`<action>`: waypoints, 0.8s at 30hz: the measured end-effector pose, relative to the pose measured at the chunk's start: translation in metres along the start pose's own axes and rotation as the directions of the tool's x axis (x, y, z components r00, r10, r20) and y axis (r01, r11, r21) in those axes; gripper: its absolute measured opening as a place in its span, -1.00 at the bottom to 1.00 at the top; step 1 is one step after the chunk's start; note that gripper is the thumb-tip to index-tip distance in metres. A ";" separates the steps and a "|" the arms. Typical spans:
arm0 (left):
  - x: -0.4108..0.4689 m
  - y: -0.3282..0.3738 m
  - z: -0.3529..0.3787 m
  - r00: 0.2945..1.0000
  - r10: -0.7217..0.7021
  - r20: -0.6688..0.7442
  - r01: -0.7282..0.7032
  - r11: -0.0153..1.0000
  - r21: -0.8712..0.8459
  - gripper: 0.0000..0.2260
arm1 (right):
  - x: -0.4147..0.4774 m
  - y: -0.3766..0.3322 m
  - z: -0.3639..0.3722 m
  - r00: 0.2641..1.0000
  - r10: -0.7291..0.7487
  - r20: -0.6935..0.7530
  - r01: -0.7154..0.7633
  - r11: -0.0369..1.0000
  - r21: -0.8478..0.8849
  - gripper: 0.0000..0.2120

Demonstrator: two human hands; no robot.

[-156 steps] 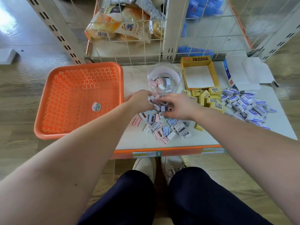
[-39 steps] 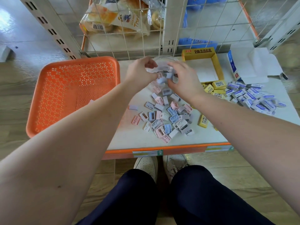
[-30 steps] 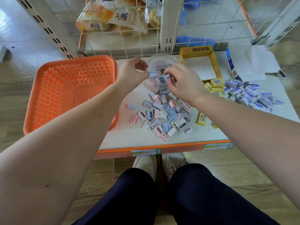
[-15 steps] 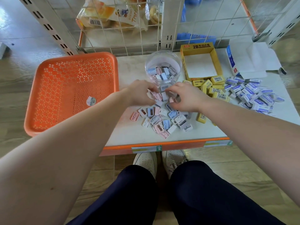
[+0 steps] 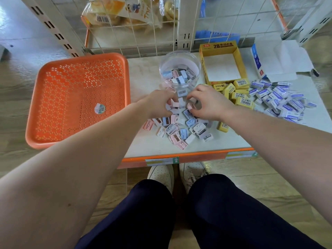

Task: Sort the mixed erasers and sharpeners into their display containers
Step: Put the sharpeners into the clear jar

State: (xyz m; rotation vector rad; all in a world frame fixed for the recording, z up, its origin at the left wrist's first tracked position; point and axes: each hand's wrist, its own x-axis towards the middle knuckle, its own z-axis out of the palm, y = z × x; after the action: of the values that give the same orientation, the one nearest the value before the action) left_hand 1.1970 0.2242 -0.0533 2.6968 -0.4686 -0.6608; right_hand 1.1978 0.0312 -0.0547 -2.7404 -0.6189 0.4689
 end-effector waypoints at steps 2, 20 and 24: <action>0.000 -0.001 0.001 1.000 -0.013 -0.007 0.013 1.000 0.002 -0.65 | 0.000 0.000 -0.002 1.000 0.004 -0.025 -0.003 1.000 0.025 -0.59; 0.001 0.010 0.005 0.998 -0.059 0.023 0.061 0.994 -0.094 -0.73 | 0.004 -0.004 0.004 0.994 0.074 0.081 -0.078 0.996 0.044 -0.35; 0.002 0.009 0.005 0.996 -0.092 0.004 0.092 0.989 -0.120 -0.77 | 0.005 -0.006 0.007 0.989 0.091 0.113 -0.098 0.994 0.057 -0.33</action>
State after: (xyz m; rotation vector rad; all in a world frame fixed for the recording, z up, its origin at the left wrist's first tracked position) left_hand 1.1941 0.2143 -0.0545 2.6178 -0.2955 -0.6885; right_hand 1.1969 0.0399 -0.0605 -2.7074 -0.4933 0.6541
